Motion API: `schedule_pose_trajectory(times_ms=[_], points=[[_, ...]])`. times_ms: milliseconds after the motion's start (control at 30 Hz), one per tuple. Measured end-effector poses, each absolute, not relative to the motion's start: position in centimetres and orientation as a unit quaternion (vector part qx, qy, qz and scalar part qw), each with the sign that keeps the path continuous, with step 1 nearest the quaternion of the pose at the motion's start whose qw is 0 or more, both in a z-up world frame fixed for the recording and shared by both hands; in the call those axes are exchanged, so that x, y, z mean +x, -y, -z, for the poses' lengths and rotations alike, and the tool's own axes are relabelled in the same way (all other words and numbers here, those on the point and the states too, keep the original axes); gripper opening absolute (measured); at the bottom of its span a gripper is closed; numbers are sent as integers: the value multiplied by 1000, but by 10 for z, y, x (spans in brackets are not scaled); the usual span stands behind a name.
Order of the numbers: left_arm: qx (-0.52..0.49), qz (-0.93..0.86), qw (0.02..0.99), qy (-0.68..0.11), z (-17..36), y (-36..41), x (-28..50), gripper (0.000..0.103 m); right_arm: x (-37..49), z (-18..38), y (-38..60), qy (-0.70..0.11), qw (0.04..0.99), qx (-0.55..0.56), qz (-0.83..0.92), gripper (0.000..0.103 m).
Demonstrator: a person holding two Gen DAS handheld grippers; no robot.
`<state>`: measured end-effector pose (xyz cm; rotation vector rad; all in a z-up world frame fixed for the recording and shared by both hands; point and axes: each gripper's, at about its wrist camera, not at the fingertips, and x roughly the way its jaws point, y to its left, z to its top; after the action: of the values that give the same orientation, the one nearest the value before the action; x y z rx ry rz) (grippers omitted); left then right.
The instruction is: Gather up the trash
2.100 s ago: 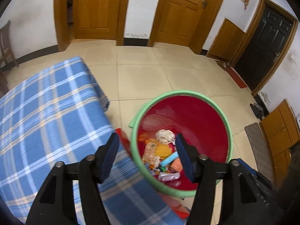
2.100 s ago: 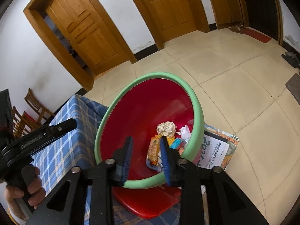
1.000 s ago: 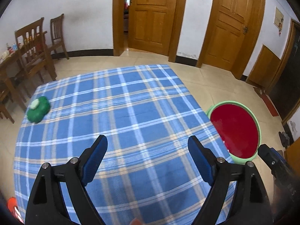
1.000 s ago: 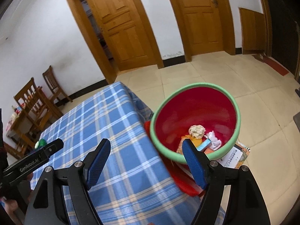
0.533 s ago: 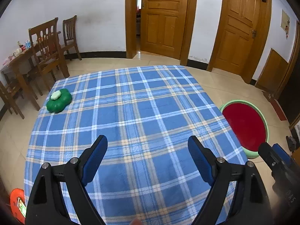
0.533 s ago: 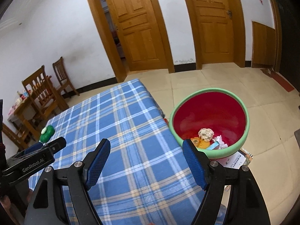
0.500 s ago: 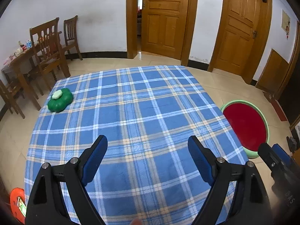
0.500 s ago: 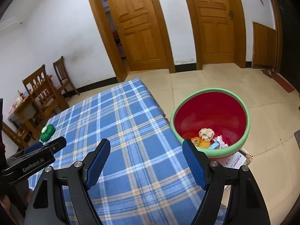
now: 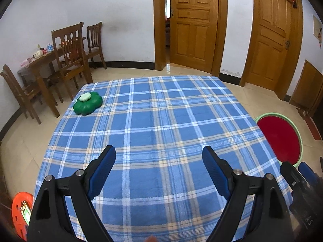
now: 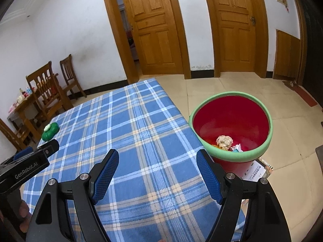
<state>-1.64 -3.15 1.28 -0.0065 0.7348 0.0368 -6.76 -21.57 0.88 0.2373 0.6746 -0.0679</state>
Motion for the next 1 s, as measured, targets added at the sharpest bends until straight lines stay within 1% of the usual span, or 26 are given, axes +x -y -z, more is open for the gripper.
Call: schedule_pose_trajectory(times_ms=[333,1000], points=[[-1,-25,927,-374,4,32,-16,87,-69,1,209,-339,934,108,32,80],[3,-25,927,-373,8,33,-15,87,-68,5,208,-348,931,108,31,80]])
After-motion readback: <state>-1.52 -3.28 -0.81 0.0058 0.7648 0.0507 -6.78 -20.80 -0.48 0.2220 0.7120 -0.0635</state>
